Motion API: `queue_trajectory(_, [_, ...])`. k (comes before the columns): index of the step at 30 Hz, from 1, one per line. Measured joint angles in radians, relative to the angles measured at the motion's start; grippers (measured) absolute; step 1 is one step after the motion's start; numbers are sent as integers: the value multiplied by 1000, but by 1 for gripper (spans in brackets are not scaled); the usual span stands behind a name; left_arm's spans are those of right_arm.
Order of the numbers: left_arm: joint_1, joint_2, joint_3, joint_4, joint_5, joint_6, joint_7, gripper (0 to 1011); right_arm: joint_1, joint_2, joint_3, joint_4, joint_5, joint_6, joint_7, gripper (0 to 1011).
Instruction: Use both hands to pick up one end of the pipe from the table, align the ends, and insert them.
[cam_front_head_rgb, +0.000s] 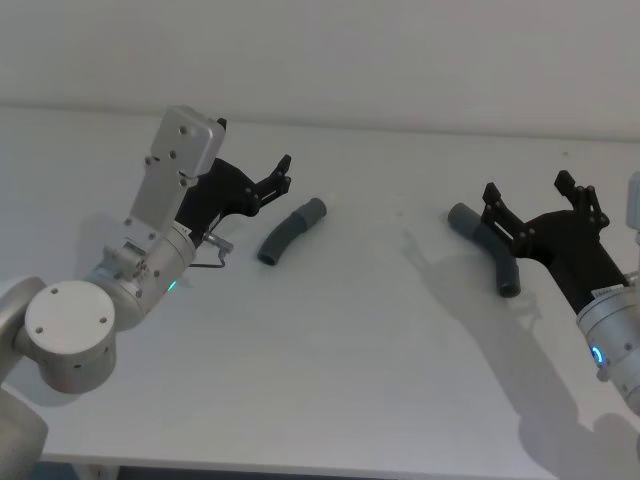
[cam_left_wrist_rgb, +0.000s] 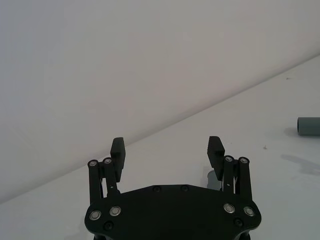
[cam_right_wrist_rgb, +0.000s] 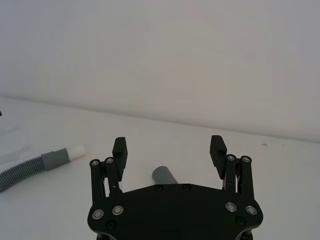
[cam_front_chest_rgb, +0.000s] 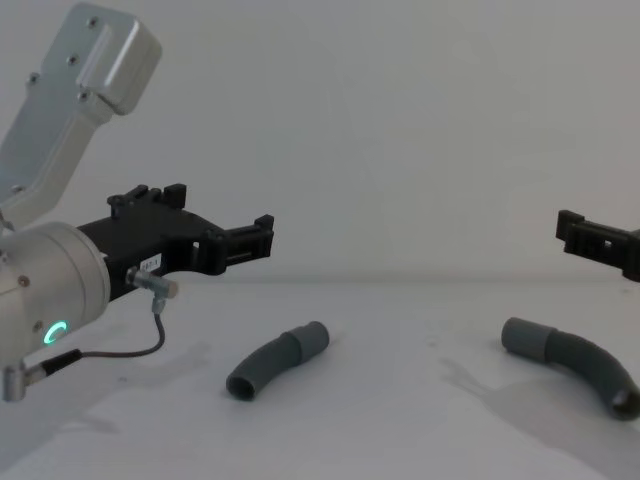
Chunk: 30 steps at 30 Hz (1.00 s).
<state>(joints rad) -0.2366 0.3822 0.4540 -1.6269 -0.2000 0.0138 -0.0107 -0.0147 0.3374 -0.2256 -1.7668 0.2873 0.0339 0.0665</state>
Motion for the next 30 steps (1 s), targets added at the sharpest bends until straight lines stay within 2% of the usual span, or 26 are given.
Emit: queue_trajectory(30, [-1,0,0,1,0,0,0,1002,0,0,0,0,0,0,0,1004])
